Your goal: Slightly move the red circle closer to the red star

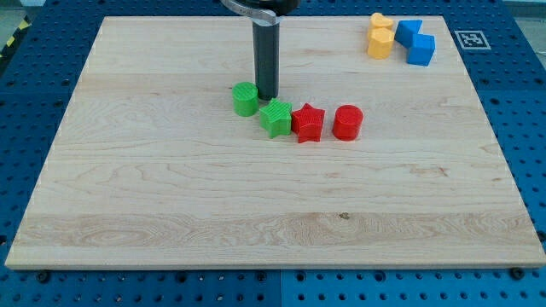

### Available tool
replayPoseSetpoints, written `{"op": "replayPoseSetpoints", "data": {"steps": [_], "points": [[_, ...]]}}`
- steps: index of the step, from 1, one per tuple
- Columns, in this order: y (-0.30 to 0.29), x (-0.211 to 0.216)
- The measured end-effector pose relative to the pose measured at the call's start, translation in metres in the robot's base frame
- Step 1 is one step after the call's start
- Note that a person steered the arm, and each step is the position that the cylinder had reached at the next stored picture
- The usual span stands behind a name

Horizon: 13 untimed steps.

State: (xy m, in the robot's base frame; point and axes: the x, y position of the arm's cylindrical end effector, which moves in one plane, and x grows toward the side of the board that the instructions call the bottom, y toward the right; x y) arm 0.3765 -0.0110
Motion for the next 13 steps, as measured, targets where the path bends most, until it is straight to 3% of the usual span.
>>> {"op": "replayPoseSetpoints", "data": {"steps": [3, 12, 13], "points": [[0.122, -0.006], [0.271, 0.033], [0.274, 0.073]]}}
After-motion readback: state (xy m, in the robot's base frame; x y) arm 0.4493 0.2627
